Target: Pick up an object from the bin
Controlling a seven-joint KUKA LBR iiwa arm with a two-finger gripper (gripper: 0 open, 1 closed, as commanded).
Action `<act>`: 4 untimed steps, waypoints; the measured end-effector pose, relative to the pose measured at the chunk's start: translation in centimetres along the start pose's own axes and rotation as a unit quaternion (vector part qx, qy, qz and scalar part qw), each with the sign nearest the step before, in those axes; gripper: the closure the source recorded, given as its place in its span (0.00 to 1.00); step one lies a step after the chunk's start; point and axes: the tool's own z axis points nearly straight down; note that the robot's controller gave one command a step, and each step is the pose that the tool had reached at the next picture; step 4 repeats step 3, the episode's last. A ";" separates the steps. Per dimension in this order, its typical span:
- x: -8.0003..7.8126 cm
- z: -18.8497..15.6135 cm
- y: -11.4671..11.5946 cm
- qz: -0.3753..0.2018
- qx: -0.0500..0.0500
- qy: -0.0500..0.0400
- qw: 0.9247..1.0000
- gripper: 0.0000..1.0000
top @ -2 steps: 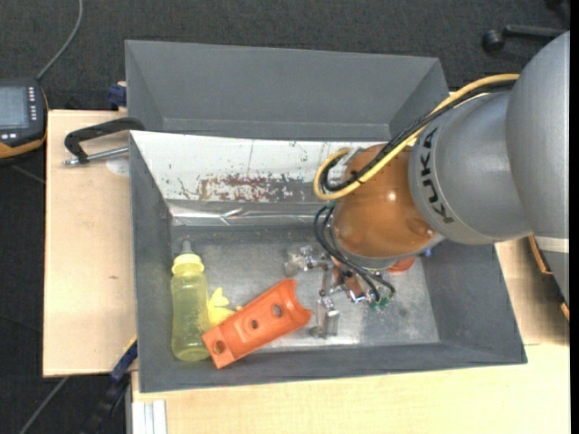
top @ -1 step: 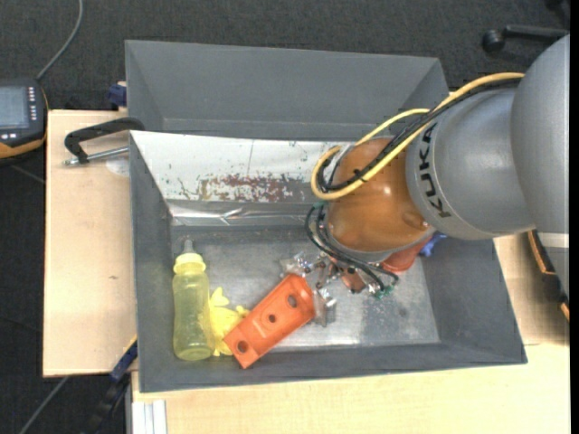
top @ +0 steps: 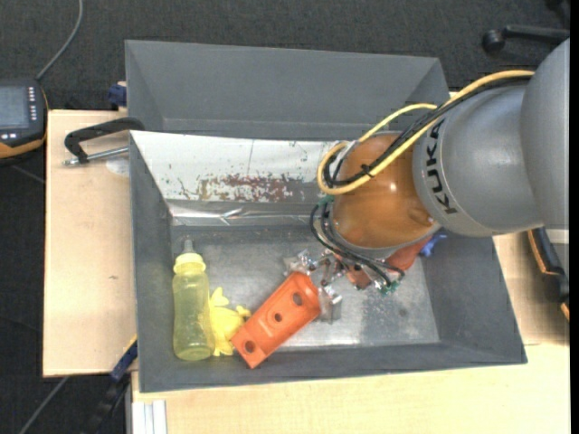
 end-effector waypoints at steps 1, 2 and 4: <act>-0.8 -5.5 2.4 -0.001 -0.002 0.003 1.000 1.00; -1.3 -6.5 3.3 -0.018 0.002 -0.007 1.000 1.00; -0.4 -8.3 3.6 -0.032 -0.003 0.005 0.999 1.00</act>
Offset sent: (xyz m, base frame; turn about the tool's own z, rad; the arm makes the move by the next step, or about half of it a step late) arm -0.0174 0.0394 -0.0059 -0.0850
